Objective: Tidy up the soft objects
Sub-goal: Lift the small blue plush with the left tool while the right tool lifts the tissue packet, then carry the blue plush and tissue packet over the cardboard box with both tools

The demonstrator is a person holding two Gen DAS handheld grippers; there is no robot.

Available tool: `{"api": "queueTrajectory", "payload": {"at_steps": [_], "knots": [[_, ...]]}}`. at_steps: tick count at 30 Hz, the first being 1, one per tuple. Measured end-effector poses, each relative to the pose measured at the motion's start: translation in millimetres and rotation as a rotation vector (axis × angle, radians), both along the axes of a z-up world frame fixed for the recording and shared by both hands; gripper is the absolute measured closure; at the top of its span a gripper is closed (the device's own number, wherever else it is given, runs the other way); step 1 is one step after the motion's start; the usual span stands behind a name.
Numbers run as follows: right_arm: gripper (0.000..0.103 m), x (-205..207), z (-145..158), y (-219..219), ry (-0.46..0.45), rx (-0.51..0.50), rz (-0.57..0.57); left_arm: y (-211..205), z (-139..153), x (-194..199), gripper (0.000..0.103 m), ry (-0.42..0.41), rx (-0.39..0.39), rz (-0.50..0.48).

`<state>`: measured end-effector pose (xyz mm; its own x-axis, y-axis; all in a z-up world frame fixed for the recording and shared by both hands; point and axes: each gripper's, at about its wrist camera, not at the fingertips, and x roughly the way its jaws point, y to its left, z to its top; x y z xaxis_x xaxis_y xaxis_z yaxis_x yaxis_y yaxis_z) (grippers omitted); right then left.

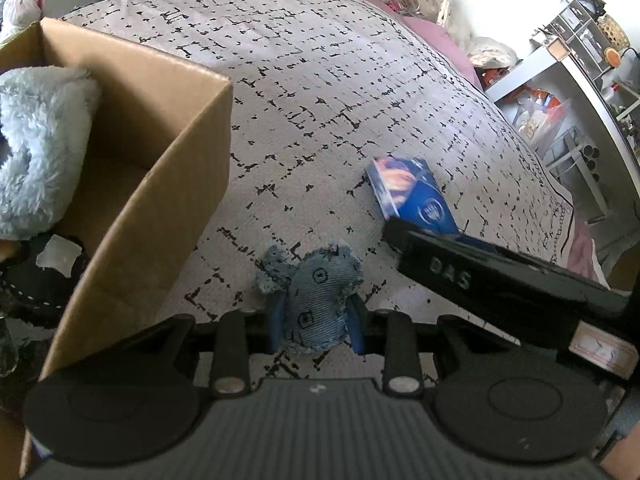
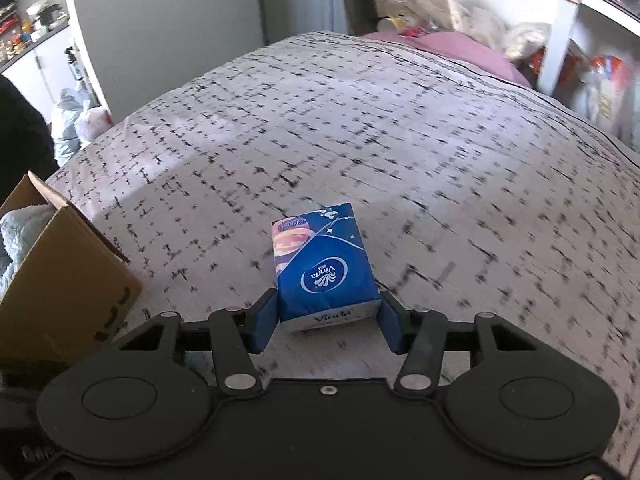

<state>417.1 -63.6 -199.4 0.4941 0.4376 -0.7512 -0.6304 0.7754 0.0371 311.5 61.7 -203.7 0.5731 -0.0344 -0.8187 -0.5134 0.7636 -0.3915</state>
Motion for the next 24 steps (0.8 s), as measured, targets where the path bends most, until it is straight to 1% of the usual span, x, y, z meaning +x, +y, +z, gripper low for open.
{"api": "queueTrajectory", "payload": {"at_steps": [1, 4, 6, 9, 17, 24], "knots": [[0.051, -2.1, 1.5, -3.1, 0.0, -0.004, -0.008, -0.4, 1.7, -0.6, 0.076, -0.002, -0.002, -0.005], [0.051, -10.2, 8.4, -13.8, 0.0, -0.01, -0.036, -4.0, 9.9, -2.6, 0.077, -0.016, 0.0, -0.03], [0.052, -16.4, 14.3, -22.0, 0.005, -0.004, -0.064, -8.6, 15.9, -5.9, 0.078, -0.031, 0.007, -0.045], [0.052, -26.0, 22.4, -31.9, 0.013, 0.007, -0.104, -14.2, 23.2, -11.5, 0.08, -0.049, -0.002, -0.07], [0.052, -60.0, 47.5, -51.8, 0.016, 0.037, -0.178, -20.0, 50.6, -31.4, 0.08, -0.109, 0.008, -0.126], [0.051, -89.5, 70.9, -58.2, -0.005, 0.046, -0.228, -25.1, 73.3, -50.4, 0.08, -0.157, 0.015, -0.189]]}}
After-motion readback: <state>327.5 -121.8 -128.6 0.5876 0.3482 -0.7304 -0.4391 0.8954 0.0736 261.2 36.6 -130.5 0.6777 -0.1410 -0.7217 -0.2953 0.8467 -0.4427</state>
